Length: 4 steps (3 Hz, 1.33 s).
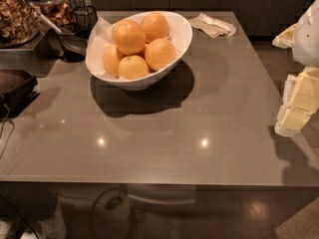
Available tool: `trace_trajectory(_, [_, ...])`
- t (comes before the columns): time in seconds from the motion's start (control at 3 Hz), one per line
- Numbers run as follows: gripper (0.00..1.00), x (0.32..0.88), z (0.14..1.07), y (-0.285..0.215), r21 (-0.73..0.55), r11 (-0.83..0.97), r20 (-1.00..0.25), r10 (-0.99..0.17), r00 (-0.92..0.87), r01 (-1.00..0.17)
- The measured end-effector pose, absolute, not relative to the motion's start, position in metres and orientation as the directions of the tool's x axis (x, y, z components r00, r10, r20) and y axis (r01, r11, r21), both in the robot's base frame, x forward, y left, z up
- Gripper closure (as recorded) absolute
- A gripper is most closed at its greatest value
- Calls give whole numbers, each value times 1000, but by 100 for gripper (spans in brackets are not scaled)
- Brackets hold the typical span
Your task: Pick orange from white bowl
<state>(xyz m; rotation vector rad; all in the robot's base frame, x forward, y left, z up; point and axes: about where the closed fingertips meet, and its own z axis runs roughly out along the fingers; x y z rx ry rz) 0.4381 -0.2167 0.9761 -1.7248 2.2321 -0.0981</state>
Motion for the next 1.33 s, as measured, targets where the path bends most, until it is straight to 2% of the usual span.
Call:
trace_trajectory(0.67, [0, 442, 979, -213, -262, 287, -225, -947, -230, -922])
trace_trajectory(1.0, [0, 462, 982, -216, -248, 437, -378, -865, -329, -865])
trace_trajectory(1.33, [0, 492, 989, -205, -166, 558, -550, -737, -394, -813])
